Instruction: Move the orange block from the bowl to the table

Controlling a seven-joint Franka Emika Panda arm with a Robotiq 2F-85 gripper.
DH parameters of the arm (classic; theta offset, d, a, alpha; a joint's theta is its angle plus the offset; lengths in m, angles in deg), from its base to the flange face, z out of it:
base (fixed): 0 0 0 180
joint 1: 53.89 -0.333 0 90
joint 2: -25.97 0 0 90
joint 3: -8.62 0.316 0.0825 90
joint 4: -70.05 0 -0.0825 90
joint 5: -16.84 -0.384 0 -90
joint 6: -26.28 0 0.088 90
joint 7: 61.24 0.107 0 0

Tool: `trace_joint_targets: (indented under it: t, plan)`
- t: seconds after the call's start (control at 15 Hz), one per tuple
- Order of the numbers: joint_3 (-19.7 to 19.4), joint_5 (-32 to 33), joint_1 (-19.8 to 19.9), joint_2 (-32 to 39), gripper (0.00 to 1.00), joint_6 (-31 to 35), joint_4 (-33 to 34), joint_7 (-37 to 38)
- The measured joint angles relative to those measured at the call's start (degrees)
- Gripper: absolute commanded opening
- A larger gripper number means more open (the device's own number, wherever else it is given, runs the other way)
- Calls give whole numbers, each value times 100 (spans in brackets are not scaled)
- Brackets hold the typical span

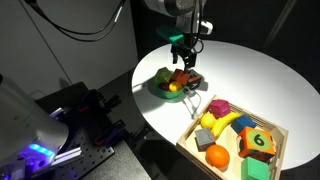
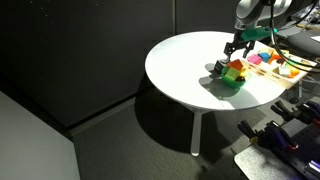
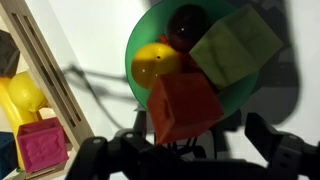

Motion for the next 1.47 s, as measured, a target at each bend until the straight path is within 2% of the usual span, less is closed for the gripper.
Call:
trace_joint_targets:
  t: [1.0,1.07,1.13,1.4,1.47]
  plan:
    - [-35,0,0,365,100,37,208,8]
    - [-38,0,0,386,75,37,223,9]
    - [-43,0,0,406,74,37,236,12]
    - [-56,2,-1,441,40,37,261,43]
    - [-56,4,-3,441,35,37,267,61]
